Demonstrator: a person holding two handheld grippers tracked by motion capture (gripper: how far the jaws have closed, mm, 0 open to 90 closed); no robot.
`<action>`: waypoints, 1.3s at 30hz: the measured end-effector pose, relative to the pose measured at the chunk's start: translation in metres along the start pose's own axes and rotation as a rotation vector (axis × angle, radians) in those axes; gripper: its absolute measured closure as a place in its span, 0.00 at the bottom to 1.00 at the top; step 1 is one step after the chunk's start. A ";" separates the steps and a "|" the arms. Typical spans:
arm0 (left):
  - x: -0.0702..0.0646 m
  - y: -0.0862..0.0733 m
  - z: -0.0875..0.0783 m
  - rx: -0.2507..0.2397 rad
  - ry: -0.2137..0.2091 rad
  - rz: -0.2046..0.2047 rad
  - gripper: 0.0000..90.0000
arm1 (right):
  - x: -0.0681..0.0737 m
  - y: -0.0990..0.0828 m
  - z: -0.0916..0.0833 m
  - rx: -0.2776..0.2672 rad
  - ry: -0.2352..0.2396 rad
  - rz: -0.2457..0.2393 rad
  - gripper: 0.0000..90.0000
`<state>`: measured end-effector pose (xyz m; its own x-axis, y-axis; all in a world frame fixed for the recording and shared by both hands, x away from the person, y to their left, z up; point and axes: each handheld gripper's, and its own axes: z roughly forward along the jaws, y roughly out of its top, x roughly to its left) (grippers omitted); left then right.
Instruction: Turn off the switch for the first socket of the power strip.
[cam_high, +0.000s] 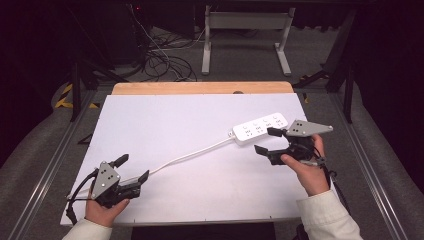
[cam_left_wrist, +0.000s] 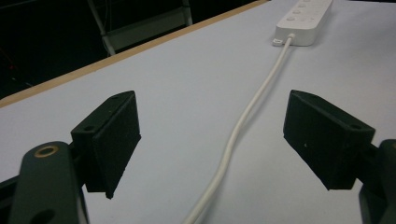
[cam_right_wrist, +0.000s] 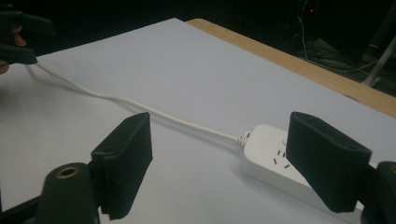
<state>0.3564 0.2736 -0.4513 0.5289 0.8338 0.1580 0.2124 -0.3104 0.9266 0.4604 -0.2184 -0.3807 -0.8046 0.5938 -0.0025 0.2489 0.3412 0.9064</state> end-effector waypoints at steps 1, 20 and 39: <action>0.000 0.000 0.000 -0.001 -0.001 -0.001 0.21 | 0.001 -0.003 -0.002 -0.002 0.000 0.003 0.24; -0.006 0.002 -0.005 -0.006 -0.028 -0.013 0.20 | 0.006 -0.071 -0.009 -0.016 0.032 0.072 0.18; -0.008 -0.003 -0.010 0.035 -0.040 0.012 0.19 | 0.010 -0.113 -0.005 0.051 0.009 0.113 0.18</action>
<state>0.3432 0.2721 -0.4519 0.5635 0.8116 0.1545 0.2347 -0.3365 0.9120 0.4217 -0.2552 -0.4813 -0.7749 0.6238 0.1020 0.3650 0.3097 0.8780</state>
